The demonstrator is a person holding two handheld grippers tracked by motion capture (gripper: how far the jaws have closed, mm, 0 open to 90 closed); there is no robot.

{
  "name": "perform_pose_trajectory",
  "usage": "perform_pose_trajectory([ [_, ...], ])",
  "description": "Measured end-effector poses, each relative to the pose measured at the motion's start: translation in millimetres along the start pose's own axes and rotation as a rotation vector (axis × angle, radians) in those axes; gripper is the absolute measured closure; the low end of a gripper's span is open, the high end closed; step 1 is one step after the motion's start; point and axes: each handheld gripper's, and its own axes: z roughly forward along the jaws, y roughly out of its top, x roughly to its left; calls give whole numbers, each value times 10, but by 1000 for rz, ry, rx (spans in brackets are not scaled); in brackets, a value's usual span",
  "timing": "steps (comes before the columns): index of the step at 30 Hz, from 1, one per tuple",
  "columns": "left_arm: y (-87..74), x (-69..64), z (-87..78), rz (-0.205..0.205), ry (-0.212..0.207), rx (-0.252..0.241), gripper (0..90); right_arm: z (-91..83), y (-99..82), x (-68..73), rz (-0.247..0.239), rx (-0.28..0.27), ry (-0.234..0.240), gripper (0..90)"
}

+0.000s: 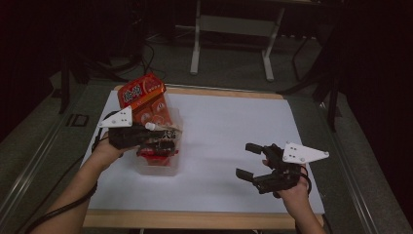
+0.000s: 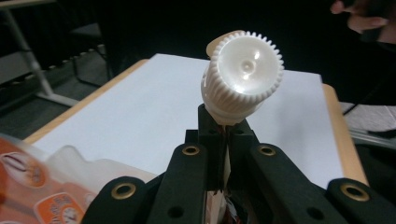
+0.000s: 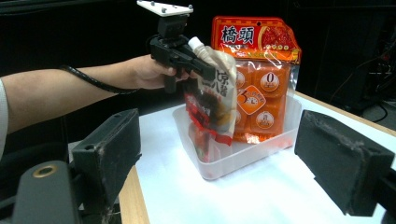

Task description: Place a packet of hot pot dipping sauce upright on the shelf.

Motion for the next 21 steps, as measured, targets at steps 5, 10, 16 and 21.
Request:
perform_pose_trajectory([
  [5,11,-5,6,0,-17,9,885,10,0,3,0,4,2,143],
  [10,26,-18,14,11,-22,16,885,9,1,5,0,5,3,143],
  [16,29,-31,17,25,-32,32,886,-2,0,-3,4,0,4,143],
  [21,40,-18,78,48,-6,68,885,15,1,9,4,1,10,143],
])
